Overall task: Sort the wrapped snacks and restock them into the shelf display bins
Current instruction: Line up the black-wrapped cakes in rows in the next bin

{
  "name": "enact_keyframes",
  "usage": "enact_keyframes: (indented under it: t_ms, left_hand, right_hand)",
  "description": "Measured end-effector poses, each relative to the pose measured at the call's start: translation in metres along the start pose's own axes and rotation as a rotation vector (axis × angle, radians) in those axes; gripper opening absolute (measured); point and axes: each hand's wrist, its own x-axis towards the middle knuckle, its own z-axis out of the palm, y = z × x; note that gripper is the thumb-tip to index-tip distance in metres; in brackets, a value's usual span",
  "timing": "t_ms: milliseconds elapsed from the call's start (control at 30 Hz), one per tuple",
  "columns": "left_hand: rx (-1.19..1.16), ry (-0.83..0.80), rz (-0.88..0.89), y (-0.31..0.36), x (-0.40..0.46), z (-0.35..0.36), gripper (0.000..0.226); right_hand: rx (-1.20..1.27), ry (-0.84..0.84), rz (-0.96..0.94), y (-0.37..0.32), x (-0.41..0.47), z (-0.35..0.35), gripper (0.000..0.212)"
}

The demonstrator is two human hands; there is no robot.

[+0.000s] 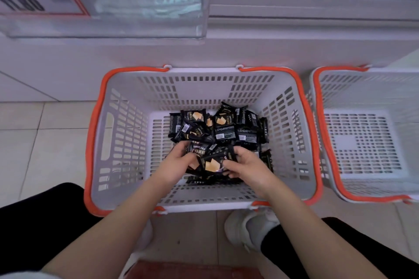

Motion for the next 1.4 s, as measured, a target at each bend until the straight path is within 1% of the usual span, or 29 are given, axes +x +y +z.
enact_keyframes:
  t_ms: [67, 133, 200, 267, 333, 367, 433, 467, 500, 600, 667, 733, 800, 867, 933, 1067, 1133, 1233, 1300, 1367, 1400]
  left_hand:
    - [0.042, -0.024, 0.024, 0.002, -0.004, 0.000, 0.033]
    - [0.078, -0.048, 0.024, 0.001, -0.007, -0.001, 0.039]
    - [0.170, -0.085, 0.027, -0.003, -0.007, -0.003, 0.040]
    - [0.246, -0.167, 0.065, -0.007, -0.006, -0.001, 0.044]
    - [0.346, -0.238, 0.116, -0.010, -0.005, 0.002, 0.049]
    - [0.411, -0.244, 0.133, -0.013, -0.003, 0.004, 0.053]
    - [0.542, -0.210, 0.139, -0.020, 0.001, 0.004, 0.063]
    - [0.597, -0.194, 0.120, -0.023, 0.004, 0.004, 0.070]
    - [0.634, -0.191, 0.092, -0.027, 0.006, 0.003, 0.075]
    - [0.653, -0.188, 0.007, -0.034, 0.012, 0.000, 0.079]
    - [0.650, -0.172, -0.030, -0.037, 0.017, -0.001, 0.078]
    - [0.650, -0.169, -0.062, -0.040, 0.022, -0.003, 0.077]
    - [0.650, -0.181, -0.095, -0.042, 0.027, -0.004, 0.078]
    - [0.658, -0.192, -0.107, -0.043, 0.031, -0.005, 0.077]
    - [0.670, -0.193, -0.094, -0.042, 0.033, -0.006, 0.075]
    - [0.659, -0.173, -0.075, -0.040, 0.036, -0.011, 0.073]
    - [0.618, -0.174, -0.083, -0.038, 0.037, -0.013, 0.073]
    - [0.530, -0.156, -0.068, -0.033, 0.035, -0.015, 0.070]
    - [0.448, -0.132, -0.034, -0.029, 0.033, -0.016, 0.062]
    - [0.340, -0.100, -0.008, -0.024, 0.030, -0.016, 0.050]
    - [0.286, -0.081, 0.007, -0.020, 0.029, -0.016, 0.045]
  right_hand:
    - [-0.162, 0.029, -0.053, -0.001, -0.001, 0.006, 0.018]
    - [-0.235, 0.086, -0.093, -0.001, -0.002, 0.009, 0.019]
    - [-0.276, 0.154, -0.109, -0.001, -0.001, 0.014, 0.021]
    - [-0.309, 0.204, -0.103, 0.002, 0.002, 0.021, 0.027]
    - [-0.303, 0.175, -0.069, 0.004, 0.006, 0.027, 0.030]
    - [-0.283, 0.150, -0.043, 0.006, 0.008, 0.027, 0.028]
    - [-0.272, 0.133, -0.003, 0.008, 0.013, 0.019, 0.016]
    - [-0.318, 0.148, 0.013, 0.009, 0.017, 0.011, 0.010]
    - [-0.403, 0.168, 0.032, 0.011, 0.020, 0.001, 0.009]
    - [-0.754, 0.180, 0.149, 0.020, 0.033, -0.031, 0.025]
    - [-0.948, 0.138, 0.245, 0.029, 0.041, -0.047, 0.029]
    - [-1.014, 0.096, 0.332, 0.037, 0.047, -0.056, 0.032]
    - [-1.042, 0.065, 0.377, 0.043, 0.056, -0.062, 0.035]
    - [-1.049, 0.045, 0.370, 0.048, 0.064, -0.062, 0.035]
    - [-1.052, 0.029, 0.363, 0.053, 0.071, -0.057, 0.039]
    - [-1.216, 0.043, 0.390, 0.057, 0.080, -0.044, 0.052]
    - [-1.295, 0.033, 0.376, 0.056, 0.082, -0.041, 0.054]
    - [-1.249, -0.005, 0.336, 0.055, 0.081, -0.038, 0.046]
    - [-1.172, -0.004, 0.279, 0.052, 0.078, -0.037, 0.046]
    - [-0.998, 0.054, 0.195, 0.041, 0.073, -0.037, 0.042]
    - [-0.833, 0.095, 0.174, 0.032, 0.069, -0.038, 0.040]
